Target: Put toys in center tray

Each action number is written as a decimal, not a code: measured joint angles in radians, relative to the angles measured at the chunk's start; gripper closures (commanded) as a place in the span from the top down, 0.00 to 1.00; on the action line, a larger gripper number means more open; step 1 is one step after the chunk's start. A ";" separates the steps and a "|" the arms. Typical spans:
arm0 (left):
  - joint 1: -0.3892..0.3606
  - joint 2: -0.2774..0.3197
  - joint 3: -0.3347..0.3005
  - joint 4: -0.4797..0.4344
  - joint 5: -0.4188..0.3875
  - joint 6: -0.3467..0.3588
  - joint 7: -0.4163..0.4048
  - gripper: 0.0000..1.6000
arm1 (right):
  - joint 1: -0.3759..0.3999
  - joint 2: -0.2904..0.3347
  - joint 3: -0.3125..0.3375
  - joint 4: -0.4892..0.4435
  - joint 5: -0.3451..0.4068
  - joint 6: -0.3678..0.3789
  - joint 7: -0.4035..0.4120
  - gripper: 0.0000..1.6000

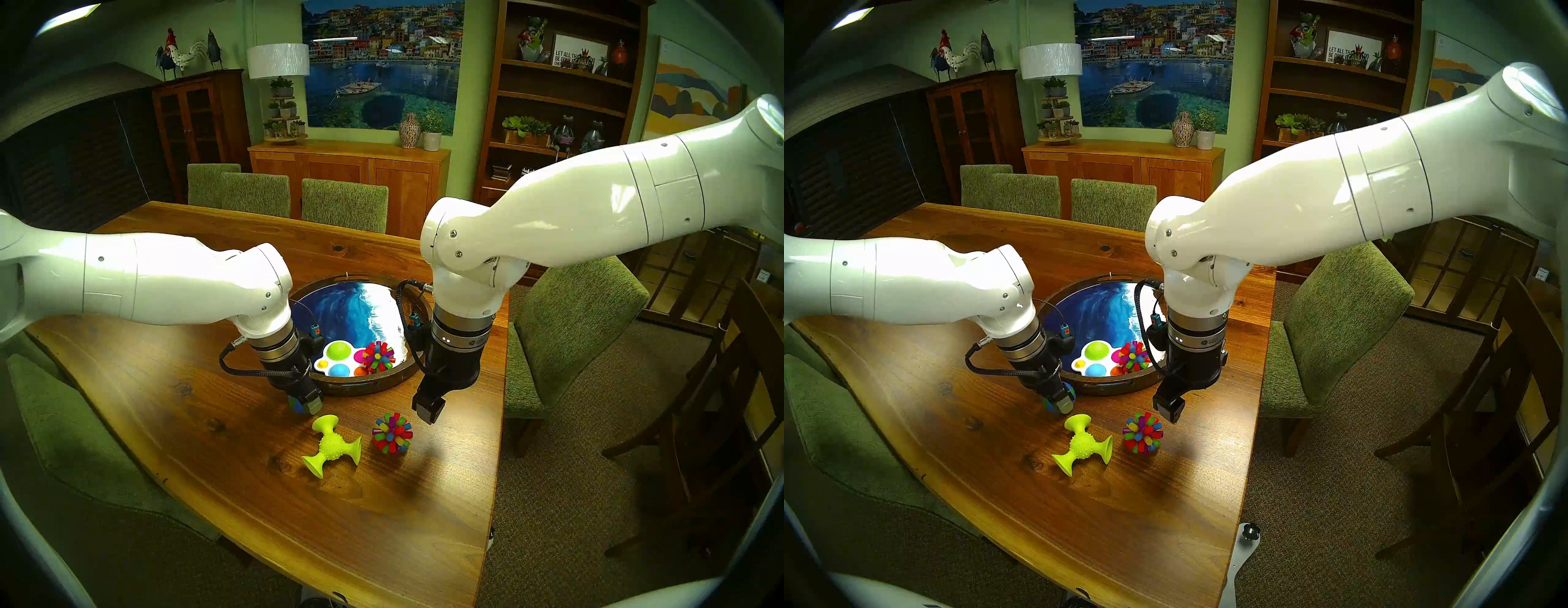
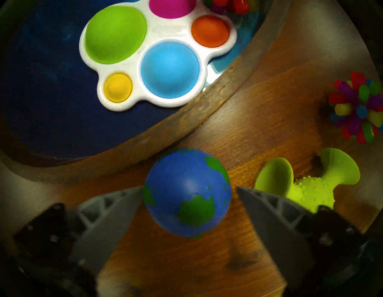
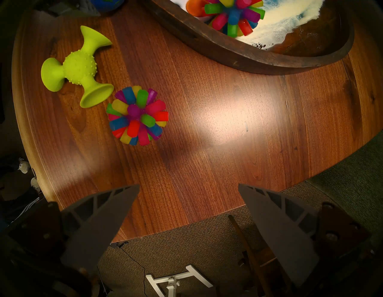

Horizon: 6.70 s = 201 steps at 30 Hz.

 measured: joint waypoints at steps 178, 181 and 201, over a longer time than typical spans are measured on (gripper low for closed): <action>-0.088 -0.043 0.170 -0.435 -0.112 -0.148 0.358 0.00 | -0.005 0.000 0.000 0.000 0.001 0.000 -0.001 1.00; -0.097 -0.026 0.170 -0.445 -0.115 -0.145 0.356 0.00 | -0.005 0.000 0.000 0.000 0.001 0.000 -0.001 1.00; -0.235 0.076 0.052 -0.353 -0.138 0.000 0.235 0.00 | -0.005 0.000 0.000 0.000 0.001 0.000 -0.001 1.00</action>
